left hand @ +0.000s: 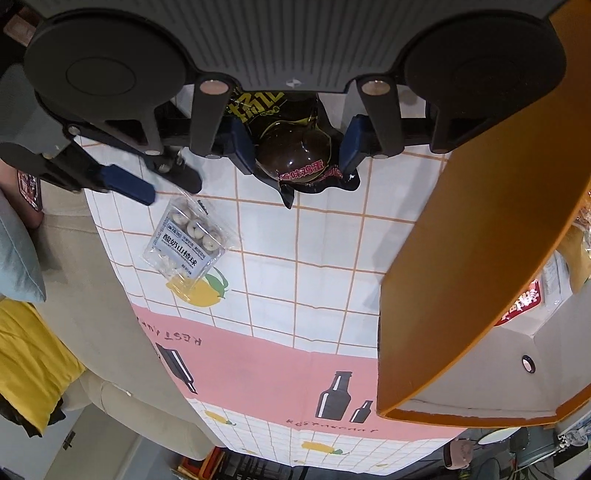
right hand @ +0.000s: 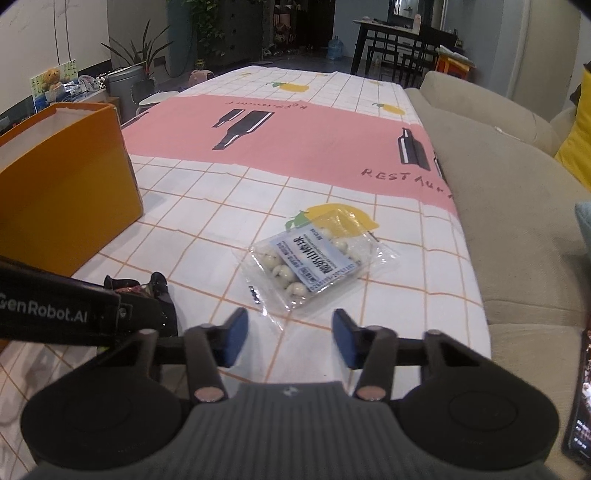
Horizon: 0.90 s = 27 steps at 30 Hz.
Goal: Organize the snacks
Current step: 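Grasp the dark snack bag with the left gripper, then grasp the clear bead-candy bag with the right gripper while the left holds the dark bag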
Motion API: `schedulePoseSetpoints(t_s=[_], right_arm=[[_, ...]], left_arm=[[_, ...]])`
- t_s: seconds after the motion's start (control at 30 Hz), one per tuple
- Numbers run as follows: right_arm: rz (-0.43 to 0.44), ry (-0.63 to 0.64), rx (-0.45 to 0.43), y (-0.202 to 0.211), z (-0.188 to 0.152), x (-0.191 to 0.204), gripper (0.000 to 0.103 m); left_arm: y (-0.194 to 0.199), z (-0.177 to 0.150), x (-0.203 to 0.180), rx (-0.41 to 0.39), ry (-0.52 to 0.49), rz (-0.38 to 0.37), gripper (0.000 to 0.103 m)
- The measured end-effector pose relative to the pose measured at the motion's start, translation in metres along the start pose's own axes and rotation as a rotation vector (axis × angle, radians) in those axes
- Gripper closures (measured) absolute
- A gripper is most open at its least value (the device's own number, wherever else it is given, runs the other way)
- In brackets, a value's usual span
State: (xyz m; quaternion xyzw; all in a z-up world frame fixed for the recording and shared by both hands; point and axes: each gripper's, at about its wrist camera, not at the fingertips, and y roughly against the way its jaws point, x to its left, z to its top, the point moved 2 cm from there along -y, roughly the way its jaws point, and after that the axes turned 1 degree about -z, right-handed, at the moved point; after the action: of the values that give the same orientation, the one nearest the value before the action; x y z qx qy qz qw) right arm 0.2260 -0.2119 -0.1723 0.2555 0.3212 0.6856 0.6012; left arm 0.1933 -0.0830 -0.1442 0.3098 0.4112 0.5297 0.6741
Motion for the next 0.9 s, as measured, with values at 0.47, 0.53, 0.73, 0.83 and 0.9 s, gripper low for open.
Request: schedulePoseSetpoints(t_s=[0.47,0.53,0.73,0.83,0.9], right_arm=[[0.052,0.021,0.100,0.019,-0.016,0.002,0.103],[0.044,0.031,0.134,0.024,-0.023,0.002,0.103],[0.045,-0.029,0.091,0.034,-0.025,-0.004,0.094],[0.025,-0.056,0.027,0.029,-0.012,-0.004,0.065],[0.010,-0.109,-0.008,0.023,-0.003,-0.007,0.059]], left_arm=[[0.009,-0.008,0.005,0.011,-0.021,0.009,0.051],[0.010,-0.010,0.007,0.011,-0.020,0.013,0.051],[0.011,-0.008,0.011,0.005,0.006,0.020,0.051],[0.010,-0.006,0.012,0.003,0.004,0.027,0.051],[0.009,-0.005,0.013,0.001,0.006,0.029,0.051]])
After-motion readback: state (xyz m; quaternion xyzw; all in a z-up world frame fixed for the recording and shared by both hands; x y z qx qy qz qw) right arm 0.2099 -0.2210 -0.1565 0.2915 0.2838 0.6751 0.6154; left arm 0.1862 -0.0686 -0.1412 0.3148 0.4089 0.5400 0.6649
